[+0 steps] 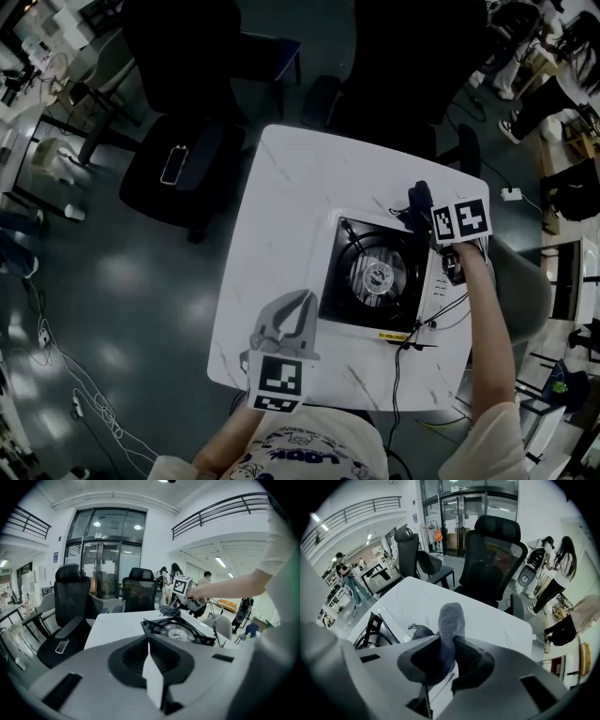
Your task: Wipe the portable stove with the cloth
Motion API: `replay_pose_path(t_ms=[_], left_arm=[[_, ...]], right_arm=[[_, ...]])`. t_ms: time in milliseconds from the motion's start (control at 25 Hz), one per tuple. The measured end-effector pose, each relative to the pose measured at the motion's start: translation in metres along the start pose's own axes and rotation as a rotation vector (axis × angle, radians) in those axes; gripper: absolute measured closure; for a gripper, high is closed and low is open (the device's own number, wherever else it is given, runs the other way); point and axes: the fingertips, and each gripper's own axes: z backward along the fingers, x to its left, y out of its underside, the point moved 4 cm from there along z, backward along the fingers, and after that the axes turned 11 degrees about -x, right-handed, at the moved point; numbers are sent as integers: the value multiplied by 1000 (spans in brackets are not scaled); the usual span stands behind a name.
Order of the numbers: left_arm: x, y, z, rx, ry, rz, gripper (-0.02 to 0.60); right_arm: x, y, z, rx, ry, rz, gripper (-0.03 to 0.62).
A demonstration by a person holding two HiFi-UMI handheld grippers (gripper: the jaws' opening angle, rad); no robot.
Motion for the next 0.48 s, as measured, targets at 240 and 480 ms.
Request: replay_pose_path(t_ms=[240, 480], left_arm=[[-9, -2, -5, 2, 9, -6, 560], [-18, -3, -9, 4, 17, -11, 560]], right_arm=[[-21, 8, 5, 13, 23, 2, 503], [-42, 17, 14, 12, 49, -15, 503]])
